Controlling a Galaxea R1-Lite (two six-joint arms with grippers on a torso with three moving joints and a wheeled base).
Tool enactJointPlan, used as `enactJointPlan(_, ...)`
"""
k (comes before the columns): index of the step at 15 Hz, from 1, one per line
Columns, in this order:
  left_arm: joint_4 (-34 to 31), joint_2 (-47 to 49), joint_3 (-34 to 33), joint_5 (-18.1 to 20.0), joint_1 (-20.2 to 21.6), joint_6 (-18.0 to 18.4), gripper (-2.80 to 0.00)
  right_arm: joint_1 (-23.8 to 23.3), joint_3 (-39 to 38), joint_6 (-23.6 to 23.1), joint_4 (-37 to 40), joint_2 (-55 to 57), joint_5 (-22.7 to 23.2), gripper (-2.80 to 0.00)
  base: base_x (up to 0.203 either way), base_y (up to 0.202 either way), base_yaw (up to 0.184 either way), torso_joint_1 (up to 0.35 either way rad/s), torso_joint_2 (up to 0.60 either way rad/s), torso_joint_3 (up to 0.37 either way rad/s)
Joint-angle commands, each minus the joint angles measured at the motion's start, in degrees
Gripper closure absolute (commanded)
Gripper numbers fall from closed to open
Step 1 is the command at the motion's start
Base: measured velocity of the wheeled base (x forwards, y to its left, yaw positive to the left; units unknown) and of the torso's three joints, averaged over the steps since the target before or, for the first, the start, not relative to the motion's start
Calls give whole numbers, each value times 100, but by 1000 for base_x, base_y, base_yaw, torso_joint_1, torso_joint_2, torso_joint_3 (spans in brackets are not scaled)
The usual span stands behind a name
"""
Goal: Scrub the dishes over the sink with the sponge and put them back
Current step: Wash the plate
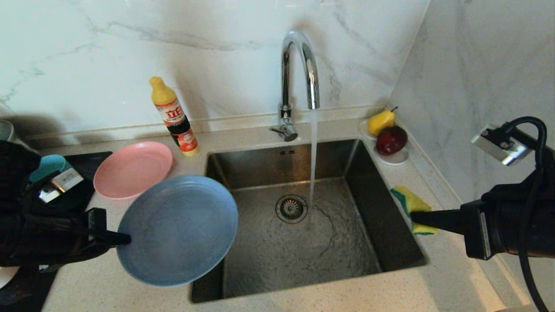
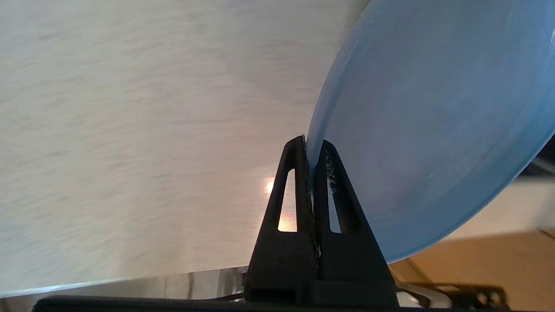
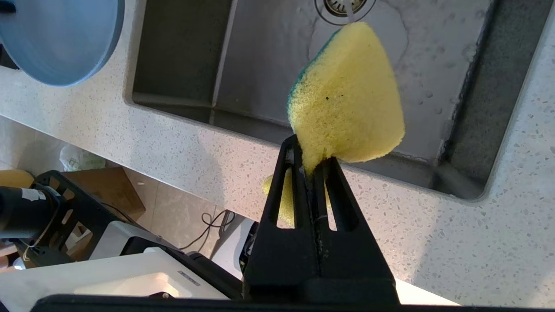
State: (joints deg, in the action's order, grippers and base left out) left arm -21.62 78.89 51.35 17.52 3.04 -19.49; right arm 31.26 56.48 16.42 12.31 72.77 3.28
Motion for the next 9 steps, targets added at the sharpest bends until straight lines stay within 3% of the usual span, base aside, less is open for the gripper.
enactJointPlan(1, 36, 167, 264, -232, -706, -197, 0, 3, 6, 8, 6, 30, 6, 0, 0, 0, 0, 0, 0, 0)
enactJointPlan(4, 82, 809, 773, -752, -1481, -656, 0, -14, 206, 1, -35, 167, 21, 0, 0, 0, 0, 0, 0, 0)
enactJointPlan(7, 367, 1353, 1169, -831, -2056, -934, 0, -36, 132, 10, -61, 194, 50, 0, 0, 0, 0, 0, 0, 0)
enactJointPlan(9, 634, 1764, 1531, -862, -2388, -1359, 0, -60, 100, 19, -53, 166, 59, 0, 0, 0, 0, 0, 0, 0)
